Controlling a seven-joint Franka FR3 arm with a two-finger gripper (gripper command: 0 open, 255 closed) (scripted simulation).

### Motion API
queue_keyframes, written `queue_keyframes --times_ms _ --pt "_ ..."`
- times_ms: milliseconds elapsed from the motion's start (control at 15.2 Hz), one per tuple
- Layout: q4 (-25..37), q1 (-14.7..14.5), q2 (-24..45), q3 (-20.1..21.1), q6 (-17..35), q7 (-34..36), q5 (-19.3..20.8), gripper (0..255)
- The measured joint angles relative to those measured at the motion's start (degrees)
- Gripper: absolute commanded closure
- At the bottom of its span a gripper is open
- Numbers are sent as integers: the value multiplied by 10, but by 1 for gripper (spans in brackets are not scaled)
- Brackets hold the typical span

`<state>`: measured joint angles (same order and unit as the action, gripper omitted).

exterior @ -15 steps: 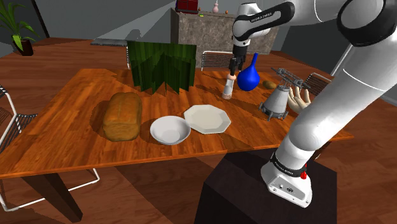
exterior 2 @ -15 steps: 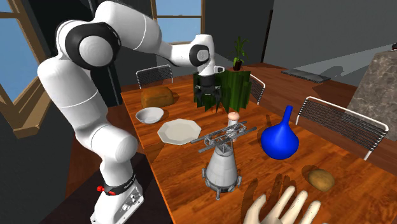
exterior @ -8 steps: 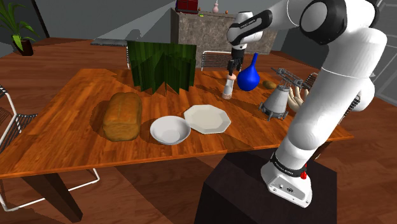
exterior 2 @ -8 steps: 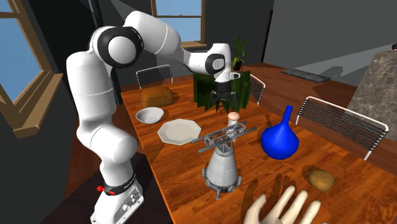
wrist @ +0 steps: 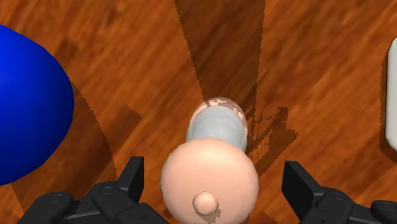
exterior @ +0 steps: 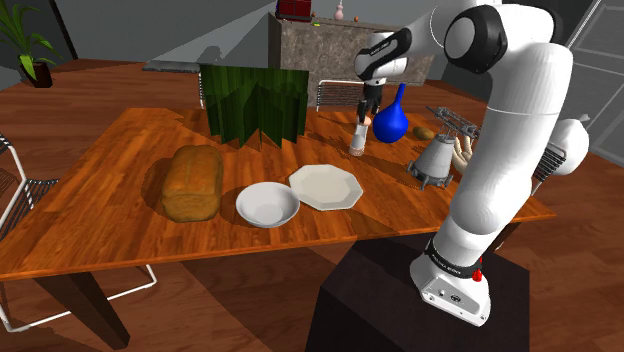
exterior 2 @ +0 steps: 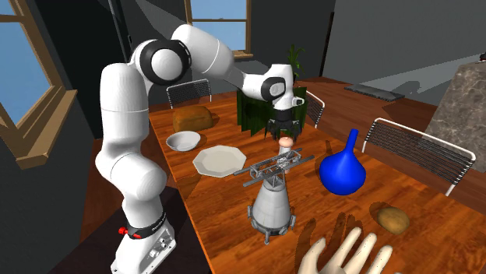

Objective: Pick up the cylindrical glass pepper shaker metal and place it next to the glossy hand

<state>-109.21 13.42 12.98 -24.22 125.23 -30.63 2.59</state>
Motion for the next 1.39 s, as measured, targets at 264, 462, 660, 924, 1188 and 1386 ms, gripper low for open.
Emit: queue_keyframes --times_ms 264,462,660,924,1188,1386 --pt "-8 4 14 1 21 -5 -6 0" --pt "-8 5 16 1 23 -5 -7 0" --pt "-8 5 16 1 24 -6 -7 0" --pt "-7 5 16 1 24 -6 -7 255" --pt "-7 5 16 1 24 -6 -8 255" --pt "-7 5 16 1 24 -6 -7 255"
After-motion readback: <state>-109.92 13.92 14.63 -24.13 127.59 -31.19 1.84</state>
